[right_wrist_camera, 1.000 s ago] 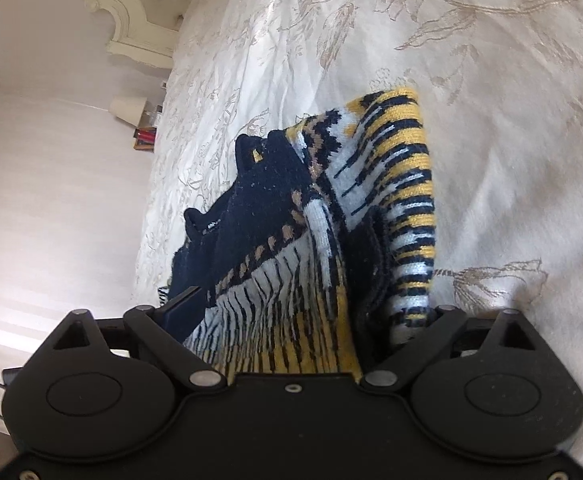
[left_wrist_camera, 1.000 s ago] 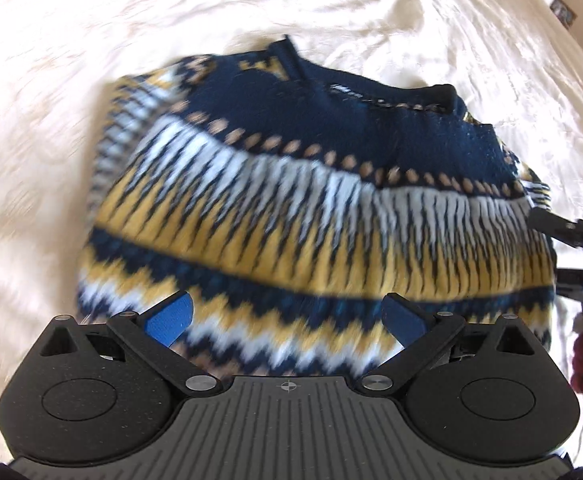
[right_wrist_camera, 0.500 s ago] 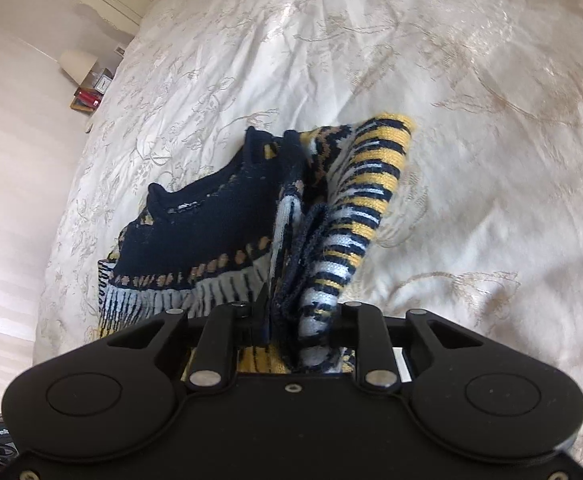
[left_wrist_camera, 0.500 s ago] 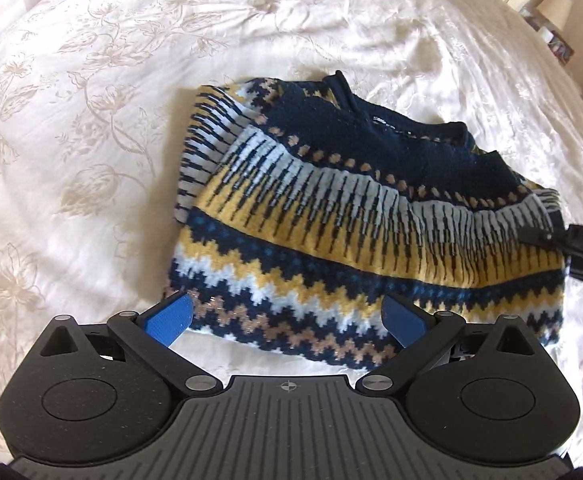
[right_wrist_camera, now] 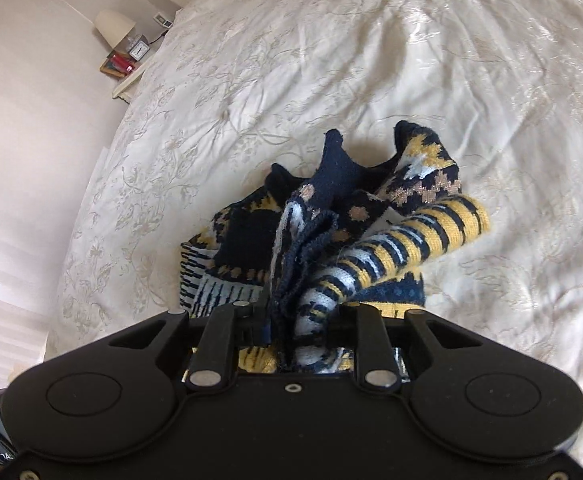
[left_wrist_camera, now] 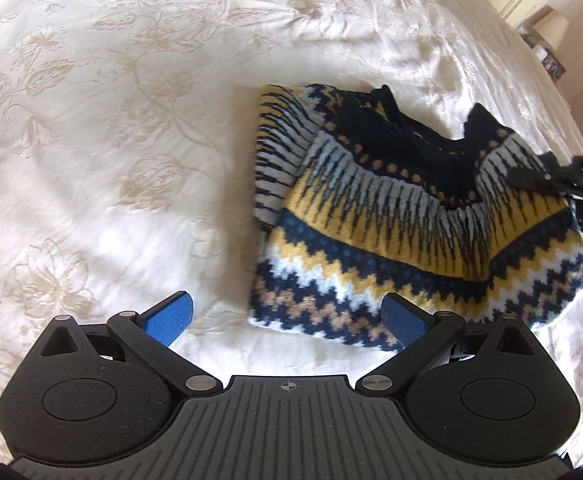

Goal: Fold small clothes

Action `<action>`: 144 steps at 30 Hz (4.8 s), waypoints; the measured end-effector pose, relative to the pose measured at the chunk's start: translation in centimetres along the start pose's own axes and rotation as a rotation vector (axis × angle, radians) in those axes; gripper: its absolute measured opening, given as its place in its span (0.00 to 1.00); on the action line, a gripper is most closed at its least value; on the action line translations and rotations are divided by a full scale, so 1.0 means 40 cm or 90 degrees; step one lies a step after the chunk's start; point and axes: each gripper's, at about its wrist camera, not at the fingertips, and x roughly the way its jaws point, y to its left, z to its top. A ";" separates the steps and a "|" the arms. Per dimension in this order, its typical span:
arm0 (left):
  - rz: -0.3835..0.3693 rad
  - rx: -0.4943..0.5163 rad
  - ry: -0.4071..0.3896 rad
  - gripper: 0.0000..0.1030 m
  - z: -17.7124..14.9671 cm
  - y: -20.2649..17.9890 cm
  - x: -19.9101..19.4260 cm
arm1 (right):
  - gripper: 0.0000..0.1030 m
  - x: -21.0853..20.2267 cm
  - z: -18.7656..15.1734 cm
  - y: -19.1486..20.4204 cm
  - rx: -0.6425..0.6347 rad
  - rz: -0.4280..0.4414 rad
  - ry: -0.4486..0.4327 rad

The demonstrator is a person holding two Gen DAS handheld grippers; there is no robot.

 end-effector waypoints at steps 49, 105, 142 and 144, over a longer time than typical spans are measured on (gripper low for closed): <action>-0.075 -0.022 0.017 0.99 0.143 0.112 -0.003 | 0.62 0.160 -0.458 0.384 -0.613 -0.146 -0.015; -0.148 -0.007 -0.067 0.65 0.249 0.098 0.061 | 0.75 0.077 -0.341 0.297 -0.333 0.061 -0.042; -0.205 -0.084 0.103 0.73 0.062 0.092 0.219 | 0.96 0.165 -0.057 -0.109 0.052 0.096 -0.026; -0.216 -0.079 0.109 0.73 0.068 0.080 0.237 | 0.96 0.194 -0.041 -0.114 0.056 0.103 -0.013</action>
